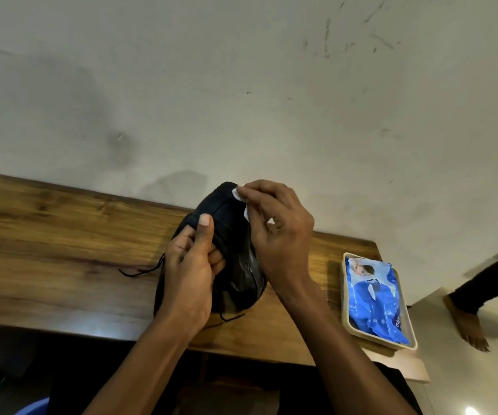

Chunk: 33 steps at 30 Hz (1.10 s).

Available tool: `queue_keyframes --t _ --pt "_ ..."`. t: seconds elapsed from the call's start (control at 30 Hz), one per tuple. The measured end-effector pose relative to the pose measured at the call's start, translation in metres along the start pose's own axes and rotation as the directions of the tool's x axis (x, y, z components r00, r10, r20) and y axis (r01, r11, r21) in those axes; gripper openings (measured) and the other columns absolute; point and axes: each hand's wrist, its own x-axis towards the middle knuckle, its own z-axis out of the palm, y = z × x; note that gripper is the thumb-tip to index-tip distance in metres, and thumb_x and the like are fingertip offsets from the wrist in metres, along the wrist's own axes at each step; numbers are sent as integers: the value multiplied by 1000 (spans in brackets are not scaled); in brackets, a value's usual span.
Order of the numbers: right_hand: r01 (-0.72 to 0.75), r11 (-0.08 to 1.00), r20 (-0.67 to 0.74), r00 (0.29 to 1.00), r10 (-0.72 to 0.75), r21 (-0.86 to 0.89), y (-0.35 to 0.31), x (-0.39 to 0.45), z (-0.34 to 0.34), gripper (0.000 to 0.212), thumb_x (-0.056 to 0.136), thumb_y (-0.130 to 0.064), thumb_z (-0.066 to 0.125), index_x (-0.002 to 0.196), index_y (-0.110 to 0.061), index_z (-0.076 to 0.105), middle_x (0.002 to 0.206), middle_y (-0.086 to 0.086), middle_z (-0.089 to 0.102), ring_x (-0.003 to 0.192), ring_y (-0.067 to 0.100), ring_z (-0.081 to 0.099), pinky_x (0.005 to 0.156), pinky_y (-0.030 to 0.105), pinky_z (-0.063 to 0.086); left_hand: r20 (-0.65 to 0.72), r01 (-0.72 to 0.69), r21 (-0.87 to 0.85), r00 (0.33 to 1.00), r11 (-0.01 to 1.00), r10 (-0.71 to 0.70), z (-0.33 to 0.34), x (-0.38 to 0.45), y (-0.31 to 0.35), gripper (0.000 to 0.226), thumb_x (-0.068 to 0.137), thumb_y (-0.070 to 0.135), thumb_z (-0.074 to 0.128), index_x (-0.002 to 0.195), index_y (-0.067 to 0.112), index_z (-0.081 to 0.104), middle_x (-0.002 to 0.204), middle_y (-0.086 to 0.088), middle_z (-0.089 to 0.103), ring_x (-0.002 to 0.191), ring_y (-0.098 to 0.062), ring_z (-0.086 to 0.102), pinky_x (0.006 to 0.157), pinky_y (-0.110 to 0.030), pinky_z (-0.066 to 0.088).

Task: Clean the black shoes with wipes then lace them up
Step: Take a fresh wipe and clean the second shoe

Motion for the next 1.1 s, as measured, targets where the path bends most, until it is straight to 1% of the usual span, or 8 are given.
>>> queue_keyframes --t 0.1,0.2,0.33,0.5,0.77,0.87,0.97,1.1 --pt "-1 1000 -36 999 0 -19 13 -17 -2 22 89 6 71 108 -3 76 105 8 70 99 18 68 84 29 57 -30 41 -52 999 998 -43 -2 3 5 32 91 40 58 106 13 69 113 -13 64 102 -29 59 96 -44 48" --pt "-133 991 20 991 132 32 21 -38 2 20 88 1 74 107 -5 77 101 4 72 94 10 69 79 29 59 -42 77 -117 996 990 -82 -9 9 7 28 97 35 54 108 12 66 109 -13 66 106 -29 59 97 -40 50" --pt "-259 963 85 964 252 78 20 -45 4 18 86 -3 76 103 -9 79 97 -1 75 91 6 70 76 34 61 -27 166 -266 983 950 -179 -16 14 12 29 100 32 50 111 9 63 108 -7 73 103 -18 70 82 -32 61" --pt "-134 990 27 991 133 49 7 -19 -1 18 88 0 74 105 -5 78 99 5 72 92 10 69 81 21 56 6 214 -343 974 915 -225 -14 15 10 30 99 33 51 114 10 64 97 -6 78 89 -14 75 67 -26 61" --pt "-24 995 132 991 37 -95 13 -42 -7 24 88 6 71 109 -5 76 108 5 71 103 15 68 87 28 57 7 286 -267 955 920 -295 -11 17 -4 37 100 34 50 117 5 66 103 -12 76 91 -16 74 79 -26 61" --pt "-98 989 161 980 115 -106 13 -61 -12 25 85 6 73 106 -7 78 106 2 73 100 7 68 87 20 55 -31 296 -321 946 900 -322 -13 20 -5 29 100 32 52 102 7 67 91 -8 76 82 -13 74 72 -25 62" --pt "-212 971 192 954 231 -114 12 -72 -16 23 85 5 73 102 -8 79 101 -1 73 92 3 67 82 7 50 -61 289 -338 943 895 -328 -14 21 -7 26 99 31 54 93 9 66 87 -4 72 80 -11 69 79 -25 58" --pt "-348 933 215 908 359 -88 15 -77 -17 21 87 3 72 99 -13 80 98 -5 74 90 1 68 79 9 52 -77 260 -333 951 907 -301 -13 22 -10 24 100 30 53 90 12 66 77 0 77 73 -7 74 74 -23 60"
